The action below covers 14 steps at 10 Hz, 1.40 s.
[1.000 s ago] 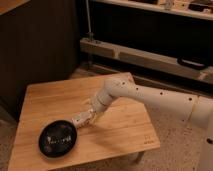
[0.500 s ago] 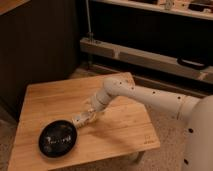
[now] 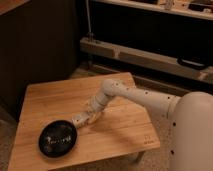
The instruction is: Place the bottle in the ceramic bowl
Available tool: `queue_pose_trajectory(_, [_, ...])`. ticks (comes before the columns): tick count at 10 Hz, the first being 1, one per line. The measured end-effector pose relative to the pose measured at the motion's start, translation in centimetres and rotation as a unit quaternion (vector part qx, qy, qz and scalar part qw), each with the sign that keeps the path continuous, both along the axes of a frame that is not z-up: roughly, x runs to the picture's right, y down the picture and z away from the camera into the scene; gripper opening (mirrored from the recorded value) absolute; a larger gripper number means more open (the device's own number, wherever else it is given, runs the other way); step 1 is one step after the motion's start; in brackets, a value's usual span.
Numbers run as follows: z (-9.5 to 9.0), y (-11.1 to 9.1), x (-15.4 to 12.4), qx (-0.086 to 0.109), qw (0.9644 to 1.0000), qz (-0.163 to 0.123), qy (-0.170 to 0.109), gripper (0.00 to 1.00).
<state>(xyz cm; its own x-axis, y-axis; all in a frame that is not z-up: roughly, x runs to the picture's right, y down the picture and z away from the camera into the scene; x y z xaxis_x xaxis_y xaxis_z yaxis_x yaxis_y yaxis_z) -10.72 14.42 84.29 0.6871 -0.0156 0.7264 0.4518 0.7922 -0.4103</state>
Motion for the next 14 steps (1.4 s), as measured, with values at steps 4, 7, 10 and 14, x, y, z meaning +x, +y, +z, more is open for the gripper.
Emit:
queue_pose_trajectory(4, [1.3,1.1,0.0,-0.029,0.9995,-0.013,0.008,0.46])
queue_pose_trajectory(7, [0.8,1.3,-0.2,-0.036,0.9991,-0.017,0.012,0.15])
queue_pose_trajectory(10, [-1.3,-0.7,-0.2,-0.016,0.9993,0.013,0.031,0.0])
queue_pose_trajectory(14, [-6.8,-3.6,-1.8,0.024,0.9971,0.022,0.068,0.0])
